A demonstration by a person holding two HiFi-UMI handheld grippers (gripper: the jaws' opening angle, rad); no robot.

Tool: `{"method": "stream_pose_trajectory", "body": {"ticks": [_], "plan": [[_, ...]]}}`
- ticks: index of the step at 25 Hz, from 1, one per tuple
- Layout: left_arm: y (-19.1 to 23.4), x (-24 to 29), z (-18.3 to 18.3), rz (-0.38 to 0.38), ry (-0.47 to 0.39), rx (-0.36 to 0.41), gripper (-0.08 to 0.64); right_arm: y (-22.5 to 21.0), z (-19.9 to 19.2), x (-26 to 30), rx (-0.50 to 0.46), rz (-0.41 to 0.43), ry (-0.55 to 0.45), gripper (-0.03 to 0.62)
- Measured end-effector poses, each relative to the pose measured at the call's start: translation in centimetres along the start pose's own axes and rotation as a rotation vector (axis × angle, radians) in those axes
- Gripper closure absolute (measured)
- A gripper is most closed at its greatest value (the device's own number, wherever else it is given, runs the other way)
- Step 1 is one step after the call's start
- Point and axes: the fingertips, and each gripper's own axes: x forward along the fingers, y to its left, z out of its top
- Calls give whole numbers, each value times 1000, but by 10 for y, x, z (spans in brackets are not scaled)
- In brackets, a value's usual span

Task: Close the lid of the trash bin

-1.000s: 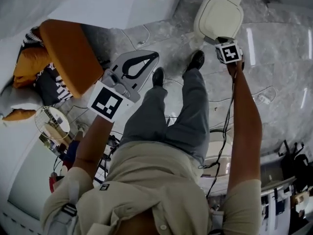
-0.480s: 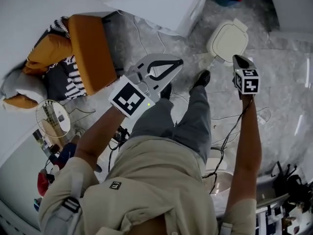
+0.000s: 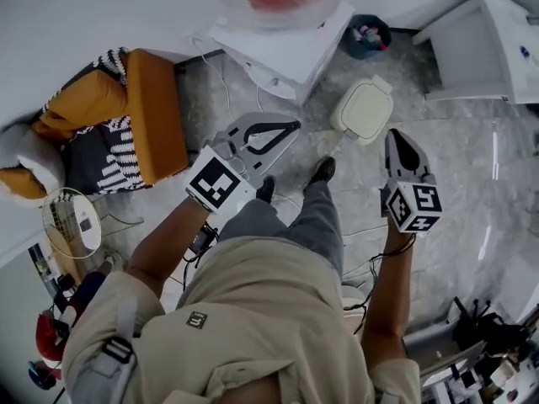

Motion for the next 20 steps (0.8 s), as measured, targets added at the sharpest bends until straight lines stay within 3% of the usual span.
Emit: {"method": "stream_pose_trajectory", "body": {"ticks": [4,9,15,20], "plan": [[-11,-29,28,9,-35,2,546,48,55,-59,-4,15,-136,568],[-29,-54,64,2,-79,49,546,86,110,-135,-194,-67,-253,569],[-48,-96,95,-1,-100,108,546,115,147,-205,-192,-138,-354,569],[-60,-114,110,-25,-112,150,546,123,154,-237,-167,-196,-386,569]]}}
